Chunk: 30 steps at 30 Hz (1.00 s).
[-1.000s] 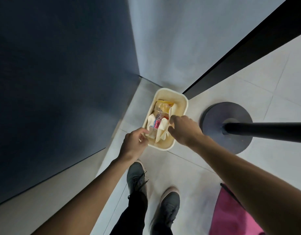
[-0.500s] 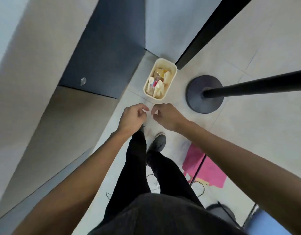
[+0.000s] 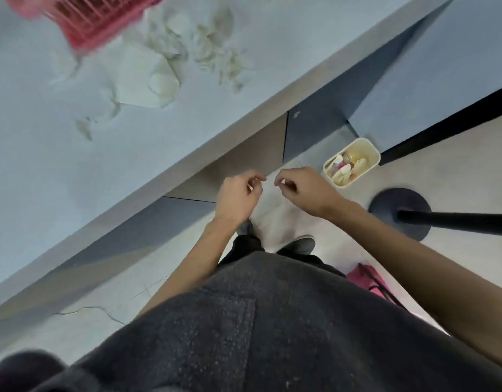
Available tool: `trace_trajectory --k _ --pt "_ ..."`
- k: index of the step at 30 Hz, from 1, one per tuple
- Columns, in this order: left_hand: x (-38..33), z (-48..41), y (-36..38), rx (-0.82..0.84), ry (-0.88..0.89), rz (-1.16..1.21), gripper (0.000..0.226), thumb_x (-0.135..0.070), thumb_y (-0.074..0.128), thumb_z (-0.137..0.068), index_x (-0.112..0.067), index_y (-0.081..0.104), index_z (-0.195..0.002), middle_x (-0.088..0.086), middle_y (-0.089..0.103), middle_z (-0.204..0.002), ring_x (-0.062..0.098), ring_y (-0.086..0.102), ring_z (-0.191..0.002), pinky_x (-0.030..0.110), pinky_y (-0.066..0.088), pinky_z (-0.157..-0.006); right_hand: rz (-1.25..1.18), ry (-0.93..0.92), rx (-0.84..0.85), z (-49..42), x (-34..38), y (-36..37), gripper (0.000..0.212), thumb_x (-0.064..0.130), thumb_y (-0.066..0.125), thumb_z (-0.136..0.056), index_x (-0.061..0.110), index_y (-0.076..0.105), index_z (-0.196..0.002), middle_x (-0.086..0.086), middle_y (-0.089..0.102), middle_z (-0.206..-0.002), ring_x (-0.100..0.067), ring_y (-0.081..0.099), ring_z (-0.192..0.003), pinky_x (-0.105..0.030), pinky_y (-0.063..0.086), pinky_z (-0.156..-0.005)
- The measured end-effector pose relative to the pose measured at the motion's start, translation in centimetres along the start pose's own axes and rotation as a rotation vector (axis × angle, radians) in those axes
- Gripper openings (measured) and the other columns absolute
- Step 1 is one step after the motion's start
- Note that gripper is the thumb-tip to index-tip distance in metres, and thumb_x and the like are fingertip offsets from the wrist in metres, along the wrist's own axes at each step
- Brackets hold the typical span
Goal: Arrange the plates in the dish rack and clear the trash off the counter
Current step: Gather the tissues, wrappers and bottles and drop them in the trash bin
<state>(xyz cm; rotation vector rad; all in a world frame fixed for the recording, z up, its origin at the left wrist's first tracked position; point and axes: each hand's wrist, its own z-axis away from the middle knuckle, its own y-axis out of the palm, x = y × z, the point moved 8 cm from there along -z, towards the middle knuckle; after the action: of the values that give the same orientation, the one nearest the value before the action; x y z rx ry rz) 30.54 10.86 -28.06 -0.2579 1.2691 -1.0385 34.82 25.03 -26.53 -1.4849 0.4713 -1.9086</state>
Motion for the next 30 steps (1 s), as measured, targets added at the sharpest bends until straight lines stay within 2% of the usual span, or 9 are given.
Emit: trace_trajectory --k 4,7,12,16,20,22,24,27,30 --pt "1.3 2.3 -6.2 -0.076 0.015 0.121 0.019 -0.02 0.056 -0.088 -0.026 0.072 -0.096 -0.014 0.065 -0.074 0.009 0.059 -0.064 0.029 0.051 -0.065 0.143 -0.131 0.07 -3.2 5.7 -1.8 0.014 0.014 0.055 -0.095 0.015 0.068 -0.098 0.013 0.057 -0.068 -0.014 0.056 -0.066 -0.035 0.048 -0.065" --pt "2.3 3.0 -11.7 -0.166 0.061 0.192 0.016 -0.013 0.058 -0.091 -0.022 0.071 -0.095 -0.019 0.063 -0.073 0.005 0.057 -0.066 0.028 0.049 -0.065 0.18 -0.224 0.073 -6.0 10.9 -2.2 0.013 0.014 0.055 -0.094 0.017 0.068 -0.096 0.018 0.048 -0.058 -0.001 0.048 -0.056 -0.034 0.048 -0.062" --pt "5.5 2.8 -20.8 -0.355 0.089 0.241 0.019 -0.011 0.056 -0.094 -0.02 0.072 -0.098 -0.015 0.066 -0.074 0.009 0.061 -0.07 0.025 0.05 -0.064 0.119 -0.263 0.082 -10.7 19.1 -0.7 0.015 0.01 0.055 -0.094 0.014 0.069 -0.098 0.003 0.052 -0.055 -0.007 0.05 -0.051 -0.022 0.039 -0.056" --pt "9.1 0.7 -27.0 -0.541 0.127 0.099 0.02 -0.016 0.059 -0.09 -0.023 0.069 -0.106 -0.011 0.063 -0.09 0.007 0.056 -0.081 0.027 0.046 -0.076 0.126 -0.29 0.047 -14.9 23.7 0.0 0.016 0.011 0.054 -0.093 0.015 0.069 -0.099 -0.002 0.057 -0.059 -0.014 0.051 -0.053 -0.031 0.043 -0.057" --pt "10.9 -3.9 -29.3 -0.467 0.18 -0.088 0.039 -0.028 0.061 -0.085 -0.023 0.064 -0.124 -0.001 0.056 -0.121 0.019 0.052 -0.107 0.035 0.038 -0.091 0.102 -0.265 0.005 -18.3 26.1 -0.5 0.016 0.008 0.056 -0.09 0.016 0.068 -0.097 -0.002 0.059 -0.062 -0.012 0.049 -0.053 -0.035 0.047 -0.06" --pt "11.5 -5.9 -29.4 -0.363 0.246 -0.175 0.049 -0.033 0.06 -0.085 -0.025 0.057 -0.134 0.002 0.053 -0.126 0.022 0.05 -0.11 0.039 0.041 -0.093 0.084 -0.225 -0.032 -20.1 27.0 -1.1 0.018 0.006 0.057 -0.09 0.017 0.068 -0.099 -0.001 0.06 -0.067 -0.009 0.05 -0.055 -0.035 0.049 -0.063" --pt "12.2 -6.9 -29.2 -0.307 0.351 -0.309 0.049 -0.036 0.057 -0.089 -0.027 0.054 -0.137 0.002 0.052 -0.119 0.022 0.051 -0.104 0.041 0.043 -0.09 0.092 -0.197 -0.074 -22.3 28.1 -1.7 0.02 0.006 0.057 -0.09 0.016 0.068 -0.102 0.003 0.06 -0.071 -0.008 0.053 -0.059 -0.034 0.051 -0.064" --pt "12.9 -6.3 -29.0 -0.33 0.489 -0.344 0.033 -0.033 0.052 -0.096 -0.022 0.066 -0.124 0.002 0.053 -0.1 0.019 0.049 -0.088 0.032 0.036 -0.076 0.175 -0.223 -0.094 -25.1 30.6 -0.9 0.026 0.008 0.056 -0.088 0.015 0.066 -0.111 0.003 0.064 -0.083 -0.011 0.057 -0.07 -0.034 0.053 -0.072" --pt "13.0 -6.1 -29.0 -0.371 0.538 -0.305 0.017 -0.022 0.059 -0.093 -0.013 0.068 -0.104 0.003 0.055 -0.095 0.022 0.05 -0.082 0.033 0.04 -0.07 0.378 -0.341 -0.071 -27.6 33.9 2.2 0.04 0.012 0.056 -0.089 0.013 0.058 -0.129 -0.007 0.058 -0.118 -0.022 0.056 -0.1 -0.039 0.05 -0.086"
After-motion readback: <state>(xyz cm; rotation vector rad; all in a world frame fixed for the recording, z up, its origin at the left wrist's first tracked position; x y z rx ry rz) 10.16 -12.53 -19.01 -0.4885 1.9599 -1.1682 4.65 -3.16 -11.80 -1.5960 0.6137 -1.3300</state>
